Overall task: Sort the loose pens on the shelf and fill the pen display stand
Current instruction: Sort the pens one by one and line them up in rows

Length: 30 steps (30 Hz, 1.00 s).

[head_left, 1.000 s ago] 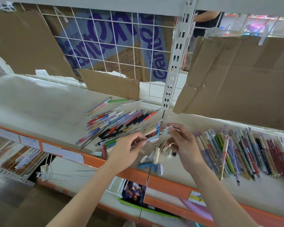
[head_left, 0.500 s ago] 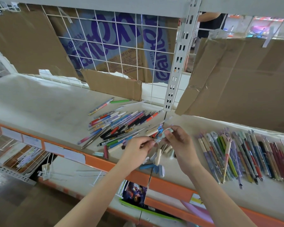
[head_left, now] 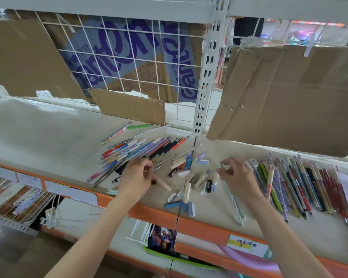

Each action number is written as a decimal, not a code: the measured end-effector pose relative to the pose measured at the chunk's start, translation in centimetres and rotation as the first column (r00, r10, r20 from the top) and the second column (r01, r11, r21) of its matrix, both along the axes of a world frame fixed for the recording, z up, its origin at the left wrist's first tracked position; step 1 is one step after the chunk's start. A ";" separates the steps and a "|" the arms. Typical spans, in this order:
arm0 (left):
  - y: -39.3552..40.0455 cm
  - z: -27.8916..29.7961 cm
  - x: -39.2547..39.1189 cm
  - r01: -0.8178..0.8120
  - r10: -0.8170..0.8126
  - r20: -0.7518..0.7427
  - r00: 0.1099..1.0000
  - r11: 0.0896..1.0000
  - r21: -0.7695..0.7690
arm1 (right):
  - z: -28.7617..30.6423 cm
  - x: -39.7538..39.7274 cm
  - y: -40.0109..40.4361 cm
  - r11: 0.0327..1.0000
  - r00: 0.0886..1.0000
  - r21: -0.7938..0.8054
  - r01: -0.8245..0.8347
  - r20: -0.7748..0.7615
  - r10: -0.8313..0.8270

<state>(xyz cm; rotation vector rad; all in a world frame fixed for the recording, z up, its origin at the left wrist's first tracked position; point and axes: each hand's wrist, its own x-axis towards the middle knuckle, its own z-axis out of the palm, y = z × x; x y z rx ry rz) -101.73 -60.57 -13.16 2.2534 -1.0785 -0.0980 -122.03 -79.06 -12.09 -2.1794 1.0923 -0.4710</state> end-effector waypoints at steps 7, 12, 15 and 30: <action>0.2 -0.1 1.2 -0.030 0.019 0.102 0.995 0.993 0.115 | -0.2 -1.7 -0.3 0.979 0.934 -0.205 -0.002 -0.350 -0.072; 0.2 0.0 1.3 -0.024 0.011 0.096 0.995 0.991 0.135 | 0.0 -1.6 -0.3 0.981 0.909 -0.194 -0.023 -0.413 -0.061; 0.0 0.1 1.7 -0.019 0.017 0.013 1.000 0.989 0.149 | 0.0 -1.2 0.4 0.975 0.927 -0.223 -0.016 -0.368 -0.069; -0.3 0.0 2.2 -0.048 0.065 -0.062 0.996 0.966 0.255 | -0.1 1.0 3.3 0.966 0.935 -0.010 -0.257 -0.256 0.247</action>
